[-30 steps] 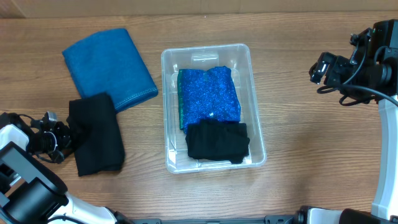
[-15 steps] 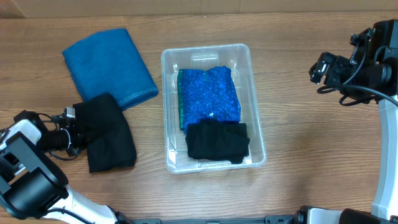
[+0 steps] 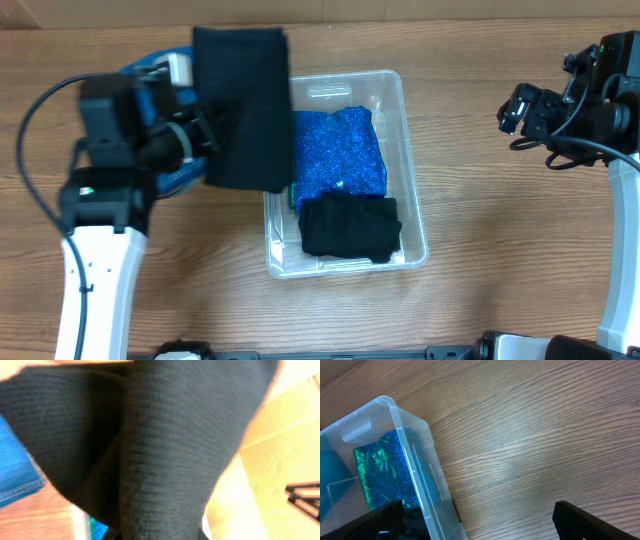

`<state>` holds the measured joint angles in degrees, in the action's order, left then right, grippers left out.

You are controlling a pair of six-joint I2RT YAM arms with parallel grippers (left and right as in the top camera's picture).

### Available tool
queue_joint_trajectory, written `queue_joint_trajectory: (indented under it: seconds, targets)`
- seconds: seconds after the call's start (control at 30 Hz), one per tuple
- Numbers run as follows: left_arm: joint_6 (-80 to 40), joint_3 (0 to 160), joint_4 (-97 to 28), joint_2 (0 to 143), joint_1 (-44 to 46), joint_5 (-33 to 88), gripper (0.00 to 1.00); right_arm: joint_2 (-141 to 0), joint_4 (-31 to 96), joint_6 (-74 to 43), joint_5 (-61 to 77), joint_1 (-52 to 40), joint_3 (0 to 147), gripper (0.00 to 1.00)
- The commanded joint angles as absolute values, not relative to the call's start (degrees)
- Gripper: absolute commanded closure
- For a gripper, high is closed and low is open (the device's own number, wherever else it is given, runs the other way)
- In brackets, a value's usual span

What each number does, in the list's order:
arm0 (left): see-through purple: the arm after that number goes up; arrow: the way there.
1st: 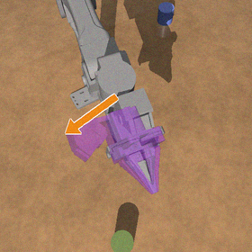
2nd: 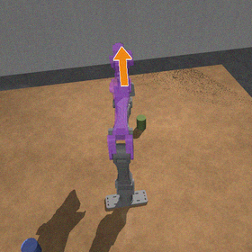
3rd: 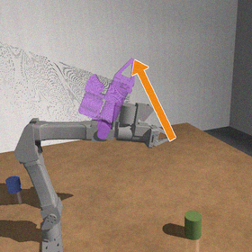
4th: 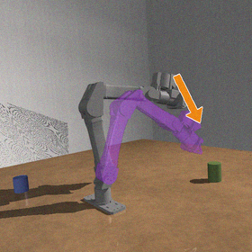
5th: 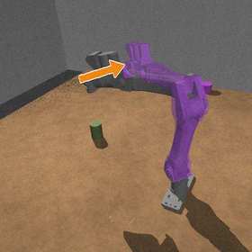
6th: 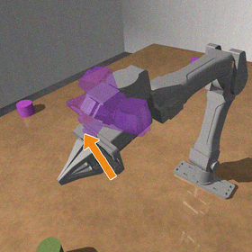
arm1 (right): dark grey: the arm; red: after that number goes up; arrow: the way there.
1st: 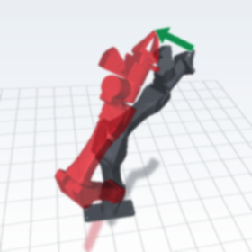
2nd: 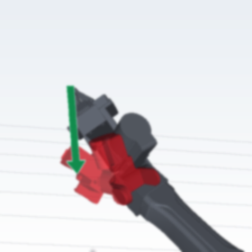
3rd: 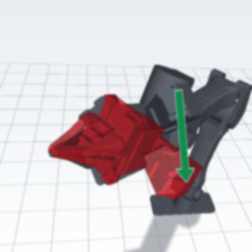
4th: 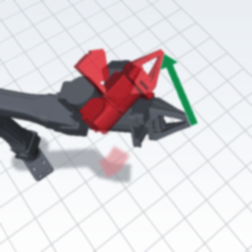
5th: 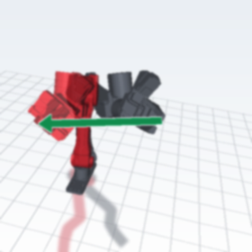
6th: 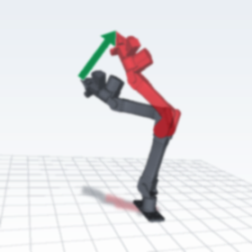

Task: Pack container
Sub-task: 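Grasp the left black cloth with the left gripper, then lay the black cloth on top of the sequined cloth in the bin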

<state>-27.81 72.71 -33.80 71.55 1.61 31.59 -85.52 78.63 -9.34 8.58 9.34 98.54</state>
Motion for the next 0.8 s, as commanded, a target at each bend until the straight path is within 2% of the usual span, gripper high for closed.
queue_joint_trajectory:
  seconds: [0.0,0.07,0.2,0.4,0.43,0.47,0.5,0.53,0.63,0.7,0.77]
  targets:
    - [-51.2,74.3,-24.9,74.2,15.0,6.4,0.96,-85.3,78.3,-9.2,8.6,9.4,98.5,0.00]
    - [-64.5,74.3,-22.3,79.5,21.9,-0.6,0.96,-85.3,78.3,-9.2,8.7,9.4,98.5,0.00]
    - [-67.8,74.3,-18.4,91.7,26.6,3.7,0.96,-85.3,78.3,-9.2,8.7,9.4,98.5,0.00]
    - [-66.9,74.3,-15.4,104.6,26.6,13.7,0.96,-85.3,78.3,-9.2,8.7,9.4,98.5,0.00]
    - [-65.3,74.3,-15.4,105.0,26.6,14.0,0.92,-85.3,78.3,-9.2,8.7,9.4,98.5,0.00]
    - [-62.0,74.3,-15.5,104.8,26.3,14.1,0.62,-85.3,78.3,-9.2,8.7,9.4,98.5,0.00]
    - [-60.3,74.3,-16.4,104.3,25.9,14.2,0.40,-85.3,78.3,-9.2,8.7,9.4,98.5,0.00]
    - [-59.7,74.4,-17.9,103.7,25.2,14.0,0.35,-85.3,78.3,-9.2,8.7,9.4,98.5,0.00]
    - [-56.7,74.4,-23.7,97.4,22.1,9.5,0.38,-85.3,78.2,-9.2,8.7,9.4,98.5,0.00]
    - [-55.1,74.4,-24.6,94.2,21.6,6.9,0.36,-85.3,78.2,-9.2,8.7,9.4,98.5,0.00]
    - [-51.8,74.4,-23.4,90.3,21.8,3.5,0.40,-85.4,78.2,-9.2,8.7,9.4,98.5,0.00]
